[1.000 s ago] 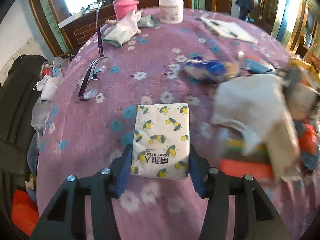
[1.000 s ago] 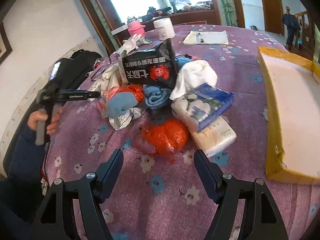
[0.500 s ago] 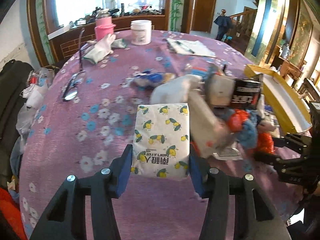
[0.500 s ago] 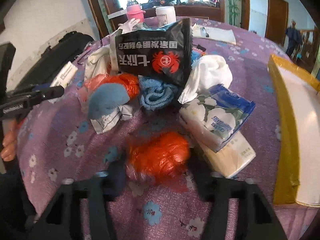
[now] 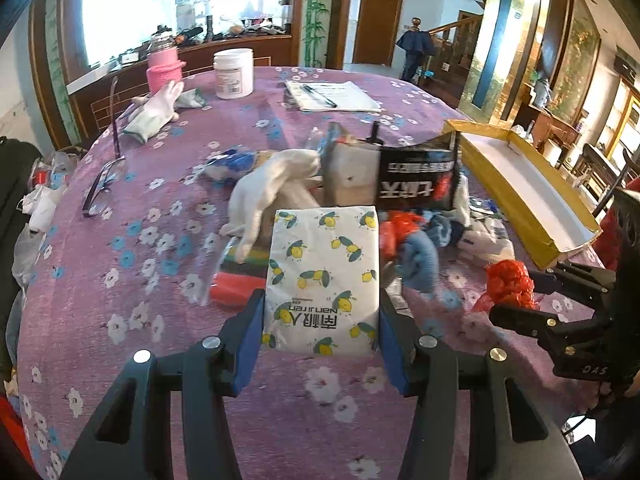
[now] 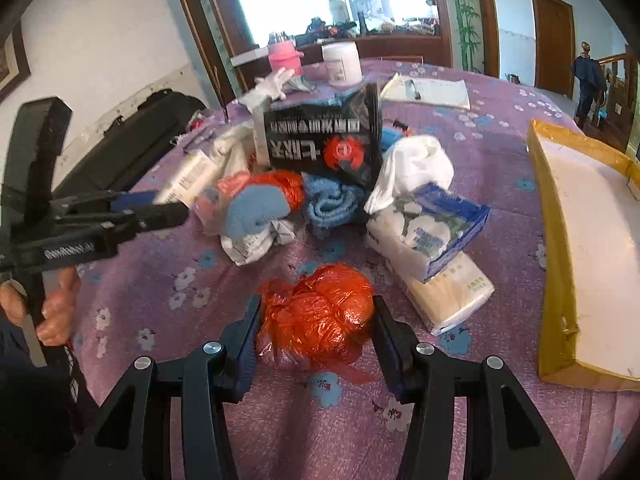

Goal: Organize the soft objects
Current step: 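Carry the tissue pack and red bag bundle with both grippers into the yellow tray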

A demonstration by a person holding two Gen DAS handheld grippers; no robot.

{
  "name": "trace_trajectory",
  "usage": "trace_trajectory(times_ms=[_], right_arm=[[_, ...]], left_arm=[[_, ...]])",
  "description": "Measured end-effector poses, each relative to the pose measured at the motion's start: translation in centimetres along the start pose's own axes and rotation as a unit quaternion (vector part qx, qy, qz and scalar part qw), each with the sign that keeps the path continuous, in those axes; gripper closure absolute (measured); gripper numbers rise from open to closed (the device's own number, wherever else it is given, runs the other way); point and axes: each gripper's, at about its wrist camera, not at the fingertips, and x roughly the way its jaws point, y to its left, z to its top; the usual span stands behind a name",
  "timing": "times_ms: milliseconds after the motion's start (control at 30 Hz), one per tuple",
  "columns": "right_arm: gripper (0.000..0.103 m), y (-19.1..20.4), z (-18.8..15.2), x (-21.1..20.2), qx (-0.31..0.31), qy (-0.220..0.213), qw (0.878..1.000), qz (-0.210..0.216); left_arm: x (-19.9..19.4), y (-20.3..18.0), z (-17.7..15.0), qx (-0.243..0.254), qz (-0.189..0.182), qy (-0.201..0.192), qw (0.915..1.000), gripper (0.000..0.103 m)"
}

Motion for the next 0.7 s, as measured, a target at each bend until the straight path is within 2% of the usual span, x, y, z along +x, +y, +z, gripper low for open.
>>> trace_trajectory(times_ms=[333, 700], right_arm=[[0.048, -1.5, 0.5, -2.8, 0.023, -0.033, 0.999, -0.003], [0.048, -5.6, 0.8, -5.3, 0.071, -0.058, 0.996, -0.019]], left_arm=[[-0.2, -3.7, 1.2, 0.029, -0.023, -0.005, 0.9993, 0.052], [0.3, -9.3, 3.0, 0.076, -0.045, -0.002, 0.9961, 0.052]])
